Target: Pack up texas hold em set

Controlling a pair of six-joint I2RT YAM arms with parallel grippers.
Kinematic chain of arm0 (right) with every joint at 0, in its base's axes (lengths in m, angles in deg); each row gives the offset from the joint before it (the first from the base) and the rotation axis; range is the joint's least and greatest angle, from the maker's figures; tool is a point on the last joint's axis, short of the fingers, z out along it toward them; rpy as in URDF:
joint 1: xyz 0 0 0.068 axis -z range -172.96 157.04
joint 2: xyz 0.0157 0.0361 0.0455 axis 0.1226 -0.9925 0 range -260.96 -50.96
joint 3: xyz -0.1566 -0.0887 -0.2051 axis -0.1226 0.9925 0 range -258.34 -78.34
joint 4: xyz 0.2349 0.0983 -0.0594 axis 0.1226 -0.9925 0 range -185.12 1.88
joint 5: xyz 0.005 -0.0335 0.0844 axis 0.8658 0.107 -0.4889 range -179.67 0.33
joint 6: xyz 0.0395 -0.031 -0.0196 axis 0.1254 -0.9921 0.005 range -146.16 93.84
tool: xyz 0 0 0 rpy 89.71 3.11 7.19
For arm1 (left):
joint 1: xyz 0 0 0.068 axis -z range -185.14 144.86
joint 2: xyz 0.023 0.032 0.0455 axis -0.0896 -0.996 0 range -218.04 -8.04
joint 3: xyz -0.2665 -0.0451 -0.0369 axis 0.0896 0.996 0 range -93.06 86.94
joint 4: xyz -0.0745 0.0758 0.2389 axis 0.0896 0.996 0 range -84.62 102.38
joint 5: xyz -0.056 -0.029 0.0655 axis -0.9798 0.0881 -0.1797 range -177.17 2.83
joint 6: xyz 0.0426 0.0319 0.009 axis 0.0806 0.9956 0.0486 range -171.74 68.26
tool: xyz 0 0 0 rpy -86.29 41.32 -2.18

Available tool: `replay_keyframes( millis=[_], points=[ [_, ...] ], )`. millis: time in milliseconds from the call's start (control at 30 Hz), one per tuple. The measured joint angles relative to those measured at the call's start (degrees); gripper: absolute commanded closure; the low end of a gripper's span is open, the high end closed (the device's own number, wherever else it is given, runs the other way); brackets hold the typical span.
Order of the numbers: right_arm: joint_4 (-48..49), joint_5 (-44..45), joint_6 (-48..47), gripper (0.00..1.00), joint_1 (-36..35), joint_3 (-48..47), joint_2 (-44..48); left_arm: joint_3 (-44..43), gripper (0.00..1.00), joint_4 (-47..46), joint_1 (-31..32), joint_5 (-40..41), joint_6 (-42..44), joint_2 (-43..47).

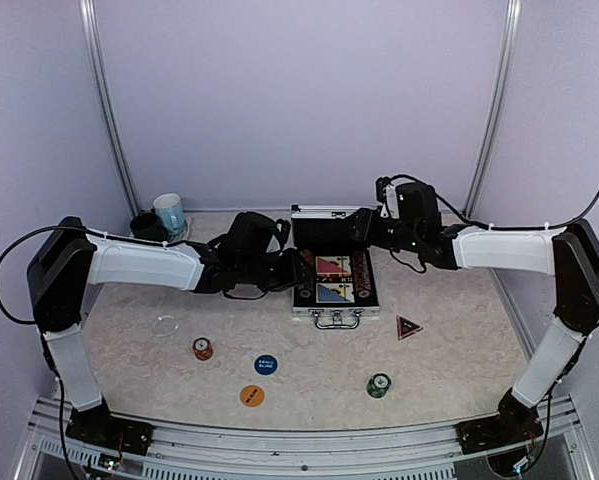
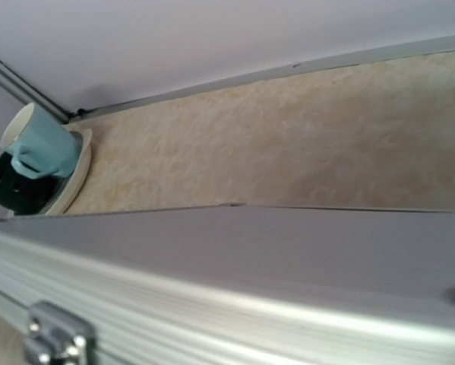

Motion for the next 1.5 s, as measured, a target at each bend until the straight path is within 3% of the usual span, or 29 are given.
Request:
replay_keyframes(
  millis=[267, 700, 1500],
  points=[
    [-1.1, 1.0, -1.0, 0.43, -0.2, -1.0, 1.1, 0.2, 0.73, 0.3, -0.3, 1.2, 0.9, 0.0],
    [-7.8, 6.2, -8.0, 0.42, 0.5, -24.5, -12.9, 3.3, 0.73, 2.1, -0.6, 4.9, 2.3, 4.9],
    [-5.2, 4.4, -6.1, 0.42, -0.9, -7.5, -0.7, 5.3, 0.69, 3.4, 0.4, 8.1, 4.0, 5.7]
  ],
)
